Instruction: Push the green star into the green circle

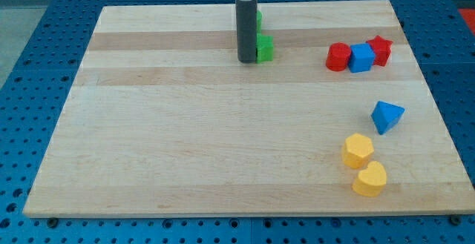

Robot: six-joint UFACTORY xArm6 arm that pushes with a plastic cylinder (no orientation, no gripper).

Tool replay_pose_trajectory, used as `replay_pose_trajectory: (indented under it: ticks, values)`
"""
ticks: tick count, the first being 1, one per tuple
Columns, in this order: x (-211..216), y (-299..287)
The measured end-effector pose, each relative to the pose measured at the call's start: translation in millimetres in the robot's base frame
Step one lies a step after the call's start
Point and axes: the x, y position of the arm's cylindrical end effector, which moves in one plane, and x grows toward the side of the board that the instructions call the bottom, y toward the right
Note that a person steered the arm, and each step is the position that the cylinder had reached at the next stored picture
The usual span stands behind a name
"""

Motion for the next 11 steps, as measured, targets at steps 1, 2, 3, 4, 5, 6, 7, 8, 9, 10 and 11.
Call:
replay_pose_trajectory:
  ticks: [1, 2, 3, 4, 5, 6, 7, 8, 9, 10, 11]
  values:
    - [-2, -2]
    - [43, -9]
    - [63, 28]
    - [10, 67]
    - [8, 57]
    - [0, 46]
    - [-11, 43]
    - [-47, 43]
    - [-52, 43]
    - [-35, 50]
    - [21, 71]
